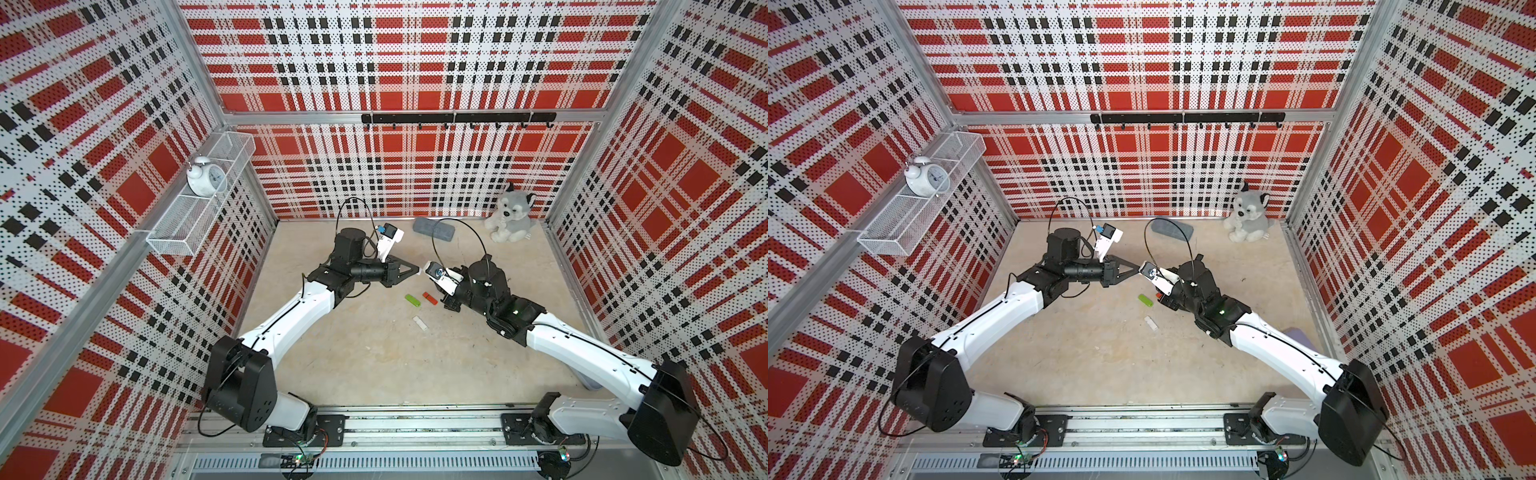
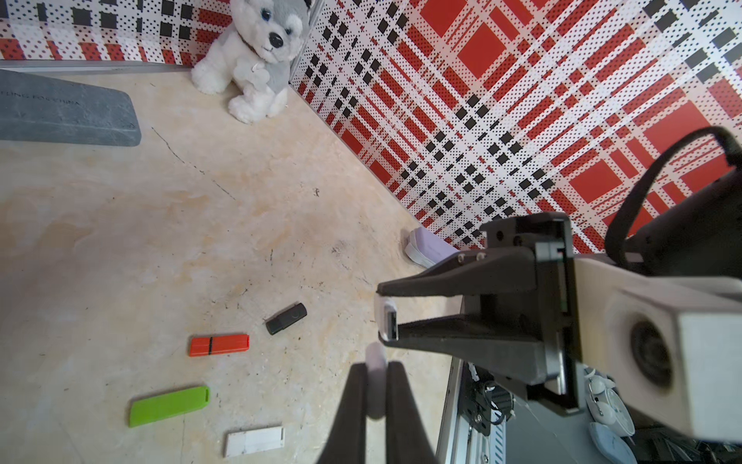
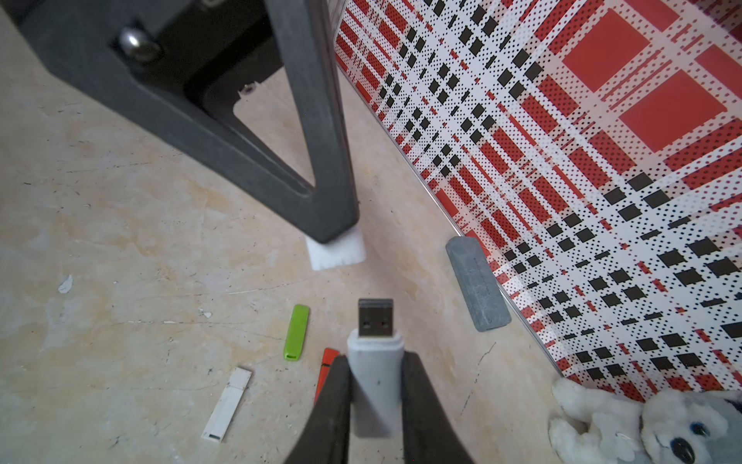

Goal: Close the usb drive cover
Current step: Close the cover of the USB drive.

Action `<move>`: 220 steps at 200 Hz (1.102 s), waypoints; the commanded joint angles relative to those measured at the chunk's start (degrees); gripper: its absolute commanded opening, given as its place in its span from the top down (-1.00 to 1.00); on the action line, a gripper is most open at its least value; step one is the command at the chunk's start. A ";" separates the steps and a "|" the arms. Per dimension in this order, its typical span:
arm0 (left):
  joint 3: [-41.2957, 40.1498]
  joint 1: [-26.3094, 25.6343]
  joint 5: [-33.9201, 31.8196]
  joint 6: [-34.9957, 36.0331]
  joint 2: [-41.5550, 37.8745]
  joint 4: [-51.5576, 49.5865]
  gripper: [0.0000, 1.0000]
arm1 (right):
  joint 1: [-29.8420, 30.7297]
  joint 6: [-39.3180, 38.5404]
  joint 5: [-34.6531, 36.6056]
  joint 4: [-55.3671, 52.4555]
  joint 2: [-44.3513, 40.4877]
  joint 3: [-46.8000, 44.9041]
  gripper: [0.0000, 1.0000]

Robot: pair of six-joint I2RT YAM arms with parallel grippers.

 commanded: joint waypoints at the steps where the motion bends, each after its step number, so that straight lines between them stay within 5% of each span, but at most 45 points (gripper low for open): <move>1: 2.09 -0.58 -0.58 1.65 0.12 -0.97 1.00 | 0.48 -0.58 -1.08 -0.30 1.45 1.93 0.67; 220: 2.32 -0.66 -2.07 3.49 0.31 -2.90 1.00 | 3.04 -2.58 1.42 -0.54 3.21 3.65 0.72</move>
